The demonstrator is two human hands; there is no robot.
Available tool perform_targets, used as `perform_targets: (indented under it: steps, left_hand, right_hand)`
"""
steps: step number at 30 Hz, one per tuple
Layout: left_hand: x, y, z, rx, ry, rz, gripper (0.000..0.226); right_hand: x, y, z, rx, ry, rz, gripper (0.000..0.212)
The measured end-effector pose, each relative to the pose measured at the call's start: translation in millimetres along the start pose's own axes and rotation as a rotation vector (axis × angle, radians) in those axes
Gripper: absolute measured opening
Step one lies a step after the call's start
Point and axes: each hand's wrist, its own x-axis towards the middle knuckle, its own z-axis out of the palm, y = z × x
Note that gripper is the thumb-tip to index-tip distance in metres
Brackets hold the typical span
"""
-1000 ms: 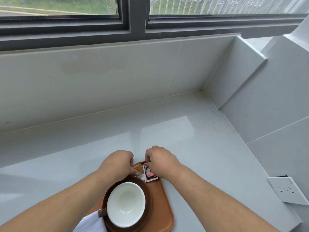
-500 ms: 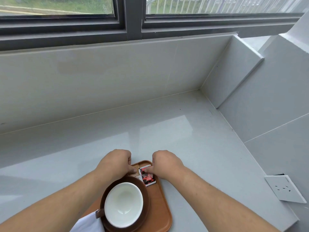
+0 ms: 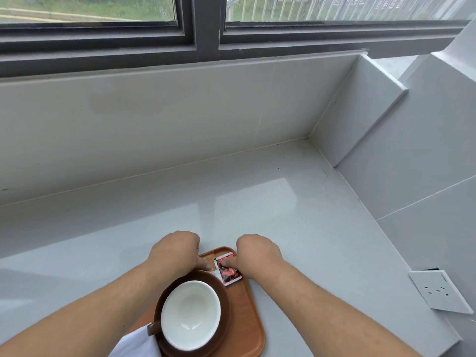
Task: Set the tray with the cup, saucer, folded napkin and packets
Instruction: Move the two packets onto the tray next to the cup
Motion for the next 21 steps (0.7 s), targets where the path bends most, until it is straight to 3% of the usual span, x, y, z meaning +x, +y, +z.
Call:
perform_targets:
  steps: [11,21]
  left_hand:
    - [-2,1,-1,0.009,0.002,-0.002,0.053]
    - [-3,4,-2,0.032,0.008,-0.011,0.052]
  right_hand:
    - [-2,11,6,-0.003,-0.098,-0.039,0.059]
    - [2,4,6,0.018,-0.031,-0.037,0.054]
